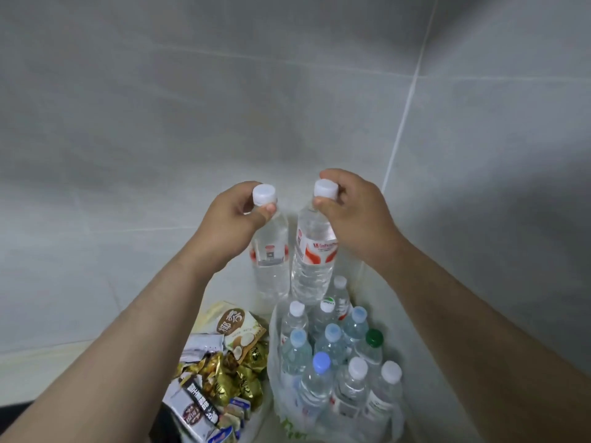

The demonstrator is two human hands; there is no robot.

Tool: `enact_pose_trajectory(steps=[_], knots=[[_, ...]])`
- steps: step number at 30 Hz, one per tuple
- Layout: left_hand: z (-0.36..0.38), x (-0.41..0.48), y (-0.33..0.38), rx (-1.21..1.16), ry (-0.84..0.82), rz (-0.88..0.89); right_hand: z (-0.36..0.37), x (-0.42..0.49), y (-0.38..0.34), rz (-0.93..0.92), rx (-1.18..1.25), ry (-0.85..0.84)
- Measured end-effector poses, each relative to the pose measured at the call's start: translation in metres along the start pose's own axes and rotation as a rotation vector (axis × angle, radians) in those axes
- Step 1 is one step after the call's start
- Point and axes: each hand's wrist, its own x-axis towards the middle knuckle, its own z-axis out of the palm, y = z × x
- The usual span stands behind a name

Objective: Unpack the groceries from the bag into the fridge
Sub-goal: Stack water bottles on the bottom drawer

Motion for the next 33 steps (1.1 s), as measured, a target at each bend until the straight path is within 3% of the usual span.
enact_pose_trajectory(steps=[7,13,18,33], knots=[[-0.013,-0.047,0.039,-0.149,0.073,-0.038,-0.028,-0.058,-0.04,0.189,0.335,0.148],[-0.011,-0.098,0.06,-0.44,0.122,-0.126,-0.039,-0.109,-0.055,0.349,0.545,0.257],[-0.001,-0.128,0.067,-0.619,0.023,-0.183,-0.052,-0.146,-0.065,0.392,0.504,0.291],[0.079,-0.191,0.119,-0.665,-0.274,-0.19,-0.144,-0.264,-0.065,0.423,0.355,0.534]])
